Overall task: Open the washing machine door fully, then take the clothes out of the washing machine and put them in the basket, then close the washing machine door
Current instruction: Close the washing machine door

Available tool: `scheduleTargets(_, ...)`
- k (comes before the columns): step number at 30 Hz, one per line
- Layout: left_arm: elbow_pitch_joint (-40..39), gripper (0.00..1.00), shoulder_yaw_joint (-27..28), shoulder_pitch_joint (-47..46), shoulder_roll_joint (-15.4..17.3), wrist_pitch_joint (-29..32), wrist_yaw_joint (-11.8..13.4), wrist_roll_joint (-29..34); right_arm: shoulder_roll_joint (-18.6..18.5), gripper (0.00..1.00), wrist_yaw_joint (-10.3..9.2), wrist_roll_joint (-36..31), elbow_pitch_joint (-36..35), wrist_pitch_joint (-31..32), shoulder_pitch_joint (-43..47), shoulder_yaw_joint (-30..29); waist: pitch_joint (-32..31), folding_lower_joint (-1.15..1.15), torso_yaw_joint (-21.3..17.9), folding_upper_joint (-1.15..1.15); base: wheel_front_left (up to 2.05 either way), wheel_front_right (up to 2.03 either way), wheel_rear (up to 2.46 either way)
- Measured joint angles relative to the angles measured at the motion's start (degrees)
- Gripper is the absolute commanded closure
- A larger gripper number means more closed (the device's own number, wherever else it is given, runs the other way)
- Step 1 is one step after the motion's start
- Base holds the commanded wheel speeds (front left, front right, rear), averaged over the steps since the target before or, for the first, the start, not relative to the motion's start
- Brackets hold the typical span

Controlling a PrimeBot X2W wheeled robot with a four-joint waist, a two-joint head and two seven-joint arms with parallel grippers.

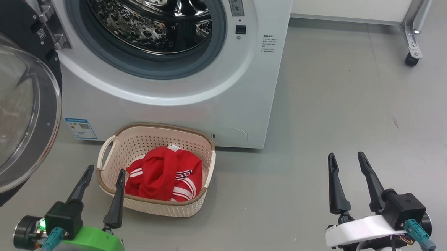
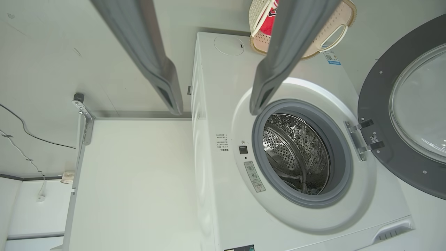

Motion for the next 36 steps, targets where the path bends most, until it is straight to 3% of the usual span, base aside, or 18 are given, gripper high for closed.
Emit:
scheduleTargets(13, 0.5, 0.0, -0.1, -0.1, 0.0, 0.0, 0.0, 0.1, 0.0, 0.0, 0.02, 0.0, -0.3, 0.0, 0.0, 0.1, 0.6, 0.0, 5.5, 0.0, 0.0, 0.0, 0.0)
scheduleTargets(36, 1.0, 0.0, 0.0, -0.2, 0.0, 0.0, 0.6, 0.4, 0.2, 0.0, 0.58, 0.0, -0.1, 0.0, 0.0, 0.5, 0.5, 0.0, 22.6, 0.0, 0.0, 0.0, 0.0)
